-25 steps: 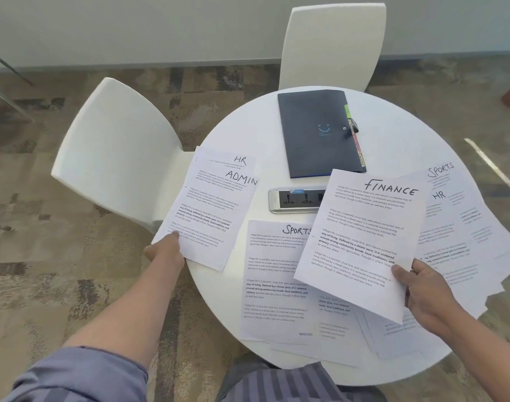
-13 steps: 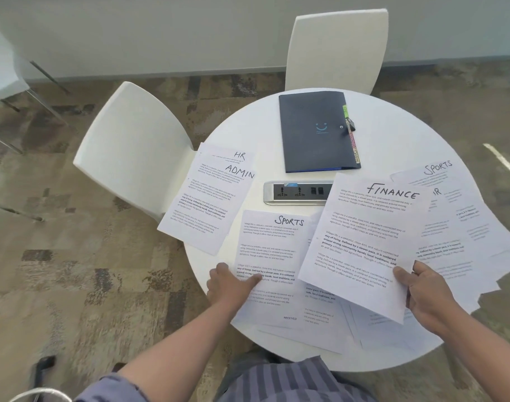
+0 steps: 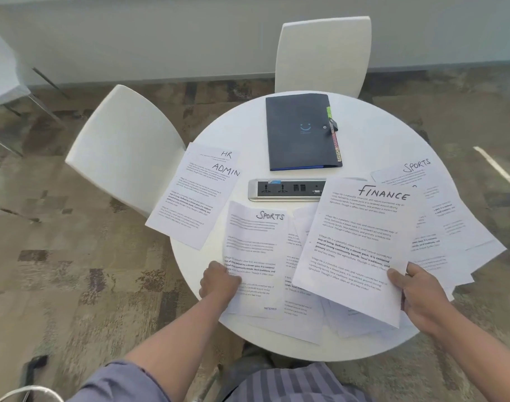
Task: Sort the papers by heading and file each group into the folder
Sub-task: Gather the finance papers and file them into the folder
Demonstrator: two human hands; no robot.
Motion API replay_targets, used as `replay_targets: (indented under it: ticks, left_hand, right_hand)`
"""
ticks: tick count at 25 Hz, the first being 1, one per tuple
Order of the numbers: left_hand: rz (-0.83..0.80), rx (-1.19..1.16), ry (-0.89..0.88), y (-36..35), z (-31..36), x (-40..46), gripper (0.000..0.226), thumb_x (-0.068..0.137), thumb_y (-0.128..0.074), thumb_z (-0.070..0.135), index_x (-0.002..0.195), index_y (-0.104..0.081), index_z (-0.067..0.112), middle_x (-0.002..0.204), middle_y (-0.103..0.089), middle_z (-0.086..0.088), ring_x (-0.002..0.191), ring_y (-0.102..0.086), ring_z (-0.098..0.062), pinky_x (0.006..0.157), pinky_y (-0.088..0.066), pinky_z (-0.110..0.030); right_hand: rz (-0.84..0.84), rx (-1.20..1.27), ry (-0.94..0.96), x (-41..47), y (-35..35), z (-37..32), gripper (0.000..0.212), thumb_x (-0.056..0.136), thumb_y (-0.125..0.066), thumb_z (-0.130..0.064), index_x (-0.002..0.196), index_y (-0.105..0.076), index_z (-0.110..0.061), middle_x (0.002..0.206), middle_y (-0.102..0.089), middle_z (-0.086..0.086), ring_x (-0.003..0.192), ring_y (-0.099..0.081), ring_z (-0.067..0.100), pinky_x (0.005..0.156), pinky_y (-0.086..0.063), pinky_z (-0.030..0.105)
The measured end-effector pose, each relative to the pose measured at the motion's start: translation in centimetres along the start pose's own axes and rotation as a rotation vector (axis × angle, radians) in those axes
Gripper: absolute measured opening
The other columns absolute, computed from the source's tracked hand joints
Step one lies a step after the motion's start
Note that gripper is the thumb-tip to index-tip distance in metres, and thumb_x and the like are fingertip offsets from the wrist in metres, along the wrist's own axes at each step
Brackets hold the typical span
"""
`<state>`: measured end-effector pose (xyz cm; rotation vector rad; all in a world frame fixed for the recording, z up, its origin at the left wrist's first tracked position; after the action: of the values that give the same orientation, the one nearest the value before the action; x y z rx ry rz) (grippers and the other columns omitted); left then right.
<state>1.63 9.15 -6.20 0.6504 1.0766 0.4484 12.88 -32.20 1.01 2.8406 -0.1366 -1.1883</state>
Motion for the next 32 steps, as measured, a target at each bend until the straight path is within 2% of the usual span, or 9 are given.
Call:
replay_targets:
  ticks: [3, 6, 10, 15, 18, 22, 26, 29, 32]
  left_hand:
    - [-0.030, -0.176, -0.086, 0.6, -0.5, -0.5, 0.039, 0.086, -0.070, 0.014, 0.111, -0.042, 0.021, 0.091, -0.056, -0.001, 0.077, -0.056, -0.019, 0.070, -0.048, -0.036]
    - [0.037, -0.234, -0.202, 3.0, -0.3, -0.2, 0.007, 0.099, -0.061, 0.015, 0.104, -0.059, 0.019, 0.094, -0.064, 0.001, 0.082, -0.060, -0.019, 0.064, -0.046, -0.031]
    - [0.118, -0.369, -0.192, 8.1, -1.3, 2.4, 0.018, 0.104, -0.055, 0.024, 0.091, -0.067, 0.021, 0.090, -0.071, -0.002, 0.083, -0.067, -0.025, 0.072, -0.056, -0.041]
    - [0.234, -0.486, -0.130, 15.4, -2.5, 8.1, 0.016, 0.104, -0.054, 0.014, 0.093, -0.066, 0.015, 0.093, -0.069, -0.004, 0.091, -0.066, -0.029, 0.072, -0.053, -0.036]
    - [0.273, -0.449, -0.110, 18.4, -1.9, 11.1, 0.014, 0.104, -0.054, 0.011, 0.095, -0.064, 0.009, 0.095, -0.065, -0.006, 0.088, -0.059, -0.025, 0.061, -0.043, -0.028]
    - [0.194, -0.373, -0.132, 19.3, -0.1, 14.1, 0.013, 0.105, -0.053, 0.010, 0.100, -0.064, 0.008, 0.090, -0.062, -0.002, 0.088, -0.056, -0.023, 0.056, -0.039, -0.025]
    - [0.125, -0.360, -0.146, 19.2, 0.7, 16.4, 0.024, 0.104, -0.052, 0.008, 0.083, -0.062, 0.014, 0.097, -0.064, -0.007, 0.089, -0.056, -0.023, 0.074, -0.043, -0.031]
    - [0.118, -0.310, -0.142, 19.5, 0.7, 17.2, 0.017, 0.104, -0.052, 0.008, 0.093, -0.065, 0.009, 0.106, -0.067, -0.010, 0.090, -0.058, -0.023, 0.076, -0.044, -0.033]
    - [0.132, -0.229, -0.172, 19.5, 0.8, 17.2, 0.012, 0.103, -0.053, 0.011, 0.108, -0.063, 0.006, 0.113, -0.064, -0.011, 0.094, -0.055, -0.025, 0.079, -0.042, -0.033]
  right_hand:
    - [-0.021, -0.017, 0.000, 0.4, -0.5, -0.2, 0.023, 0.105, -0.052, -0.004, 0.116, -0.069, -0.015, 0.099, -0.080, -0.004, 0.099, -0.071, 0.025, 0.077, -0.055, 0.039]
    - [-0.056, -0.032, 0.004, 0.6, -2.0, -0.4, 0.022, 0.105, -0.052, -0.004, 0.118, -0.067, -0.015, 0.110, -0.075, 0.000, 0.102, -0.070, 0.026, 0.077, -0.056, 0.040]
    - [-0.094, -0.054, -0.001, 0.9, -4.9, -0.5, 0.022, 0.105, -0.052, -0.004, 0.117, -0.066, -0.016, 0.113, -0.075, 0.001, 0.101, -0.070, 0.025, 0.077, -0.056, 0.040]
    - [-0.089, -0.070, -0.011, 1.4, -8.7, -0.5, 0.024, 0.104, -0.054, -0.005, 0.121, -0.067, -0.015, 0.115, -0.076, 0.003, 0.102, -0.071, 0.028, 0.078, -0.056, 0.040]
    - [-0.064, -0.075, -0.015, 1.6, -10.7, -0.6, 0.021, 0.104, -0.055, -0.005, 0.115, -0.068, -0.016, 0.113, -0.076, 0.003, 0.099, -0.071, 0.027, 0.075, -0.055, 0.038]
    - [-0.019, -0.084, -0.024, 2.0, -12.3, -0.6, 0.021, 0.104, -0.055, -0.007, 0.117, -0.068, -0.018, 0.111, -0.076, 0.001, 0.096, -0.071, 0.023, 0.072, -0.054, 0.036]
    - [0.011, -0.094, -0.021, 1.9, -12.5, -0.6, 0.020, 0.104, -0.055, -0.008, 0.117, -0.068, -0.017, 0.111, -0.077, 0.002, 0.095, -0.072, 0.025, 0.069, -0.055, 0.035]
    - [0.041, -0.085, -0.026, 1.8, -12.0, -0.4, 0.020, 0.104, -0.056, -0.007, 0.114, -0.069, -0.018, 0.111, -0.078, 0.001, 0.097, -0.072, 0.025, 0.080, -0.057, 0.040]
    - [0.045, -0.085, -0.021, 1.8, -11.4, -0.4, 0.020, 0.104, -0.056, -0.008, 0.116, -0.069, -0.017, 0.113, -0.078, 0.002, 0.103, -0.072, 0.027, 0.081, -0.057, 0.040]
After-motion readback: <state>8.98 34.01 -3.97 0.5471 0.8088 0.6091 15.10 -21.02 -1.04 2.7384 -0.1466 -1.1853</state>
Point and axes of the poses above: each hand's wrist, its own x-axis towards the middle knuckle, its own y-axis out of the back of the hand, z = x × y, the point moved 5 cm from there along x, towards the middle knuckle
